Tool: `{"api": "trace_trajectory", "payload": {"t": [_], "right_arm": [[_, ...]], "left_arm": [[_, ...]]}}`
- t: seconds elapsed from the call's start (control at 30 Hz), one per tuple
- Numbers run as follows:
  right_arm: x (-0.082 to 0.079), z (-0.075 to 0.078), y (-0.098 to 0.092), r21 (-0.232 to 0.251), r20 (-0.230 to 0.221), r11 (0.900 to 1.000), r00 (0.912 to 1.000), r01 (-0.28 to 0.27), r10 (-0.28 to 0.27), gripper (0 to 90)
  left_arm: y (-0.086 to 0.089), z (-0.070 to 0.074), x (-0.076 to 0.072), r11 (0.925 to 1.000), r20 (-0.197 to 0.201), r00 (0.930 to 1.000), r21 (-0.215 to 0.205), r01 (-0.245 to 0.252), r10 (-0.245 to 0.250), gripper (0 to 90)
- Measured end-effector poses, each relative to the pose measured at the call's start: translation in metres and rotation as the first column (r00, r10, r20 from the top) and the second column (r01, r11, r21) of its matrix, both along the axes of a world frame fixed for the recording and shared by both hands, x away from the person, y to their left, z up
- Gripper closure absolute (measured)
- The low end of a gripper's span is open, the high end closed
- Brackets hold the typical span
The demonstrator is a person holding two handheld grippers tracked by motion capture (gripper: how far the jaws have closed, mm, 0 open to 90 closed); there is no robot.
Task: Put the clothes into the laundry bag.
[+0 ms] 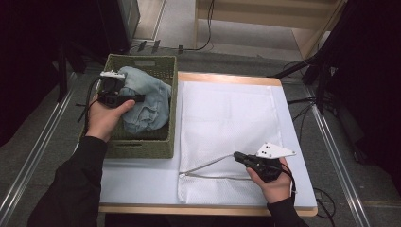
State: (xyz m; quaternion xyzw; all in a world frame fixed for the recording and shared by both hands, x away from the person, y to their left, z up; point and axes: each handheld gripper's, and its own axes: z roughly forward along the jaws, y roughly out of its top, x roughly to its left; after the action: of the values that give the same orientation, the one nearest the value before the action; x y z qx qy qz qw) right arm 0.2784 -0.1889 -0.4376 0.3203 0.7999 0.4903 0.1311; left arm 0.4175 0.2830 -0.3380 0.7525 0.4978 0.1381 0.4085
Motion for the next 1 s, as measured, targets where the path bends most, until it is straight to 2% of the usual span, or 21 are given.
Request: {"api": "trace_trajectory", "payload": {"t": [0.17, 0.2, 0.23, 0.27, 0.3, 0.43, 0.57, 0.63, 0.7, 0.8, 0.87, 0.93, 0.97, 1.0], "right_arm": [[0.0, 0.0, 0.0, 0.006, 0.002, 1.0, 1.0, 0.003, -0.003, 90.0], [0.0, 0.0, 0.0, 0.006, 0.002, 1.0, 1.0, 0.003, -0.003, 90.0], [0.001, -0.001, 0.0, 0.005, 0.003, 1.0, 1.0, 0.002, -0.002, 90.0], [0.001, -0.001, 0.0, 0.005, 0.003, 1.0, 1.0, 0.002, -0.002, 90.0], [0.001, -0.001, 0.001, 0.004, 0.001, 1.0, 1.0, 0.0, 0.0, 90.0], [0.001, -0.001, 0.0, 0.004, 0.001, 1.0, 1.0, 0.001, -0.001, 90.0], [0.001, -0.001, 0.0, 0.005, 0.002, 1.0, 1.0, 0.002, -0.002, 90.0], [0.001, -0.001, -0.001, 0.005, 0.004, 1.0, 1.0, 0.003, -0.003, 90.0], [0.001, -0.002, -0.001, 0.006, -0.001, 1.0, 1.0, 0.004, -0.004, 90.0], [0.001, -0.002, -0.001, 0.005, -0.001, 1.0, 1.0, 0.001, -0.001, 90.0], [0.001, -0.003, -0.001, 0.007, -0.002, 1.0, 1.0, 0.004, -0.004, 90.0], [0.002, -0.003, -0.001, 0.006, -0.001, 1.0, 1.0, 0.003, -0.003, 90.0], [0.002, -0.003, -0.001, 0.005, 0.0, 1.0, 1.0, 0.003, -0.003, 90.0], [0.002, -0.003, -0.001, 0.006, 0.0, 1.0, 1.0, 0.003, -0.003, 90.0]], "left_arm": [[0.007, 0.016, -0.01, 0.9951, 0.063, 0.9968, -0.089, -0.043, 0.049, 65.9], [0.007, 0.016, -0.01, 0.9951, 0.063, 0.9968, -0.089, -0.043, 0.049, 65.9], [0.006, 0.023, -0.013, 0.9946, 0.088, 0.9948, -0.095, -0.043, 0.051, 65.8], [0.006, 0.023, -0.013, 0.9946, 0.088, 0.9948, -0.095, -0.043, 0.051, 65.7], [0.001, 0.028, -0.017, 0.9962, 0.112, 0.9924, -0.076, -0.042, 0.05, 65.6], [-0.009, 0.035, -0.023, 0.9976, 0.14, 0.9894, -0.062, -0.029, 0.038, 65.3], [-0.016, 0.039, -0.026, 0.9979, 0.144, 0.9893, -0.063, -0.017, 0.026, 64.4], [-0.02, 0.041, -0.028, 0.997, 0.147, 0.9887, -0.076, -0.016, 0.027, 64.4], [-0.026, 0.046, -0.032, 0.9946, 0.159, 0.9873, -0.104, 0.006, 0.01, 64.4], [-0.032, 0.05, -0.035, 0.9949, 0.169, 0.9856, -0.098, 0.027, -0.01, 64.4], [-0.043, 0.054, -0.041, 0.9966, 0.191, 0.9811, -0.07, 0.045, -0.031, 64.4], [-0.046, 0.055, -0.043, 0.9962, 0.196, 0.9799, -0.07, 0.051, -0.037, 64.4], [-0.05, 0.058, -0.046, 0.9936, 0.196, 0.9795, -0.093, 0.065, -0.046, 64.4], [-0.05, 0.058, -0.046, 0.9936, 0.196, 0.9795, -0.093, 0.065, -0.046, 64.4]]}}
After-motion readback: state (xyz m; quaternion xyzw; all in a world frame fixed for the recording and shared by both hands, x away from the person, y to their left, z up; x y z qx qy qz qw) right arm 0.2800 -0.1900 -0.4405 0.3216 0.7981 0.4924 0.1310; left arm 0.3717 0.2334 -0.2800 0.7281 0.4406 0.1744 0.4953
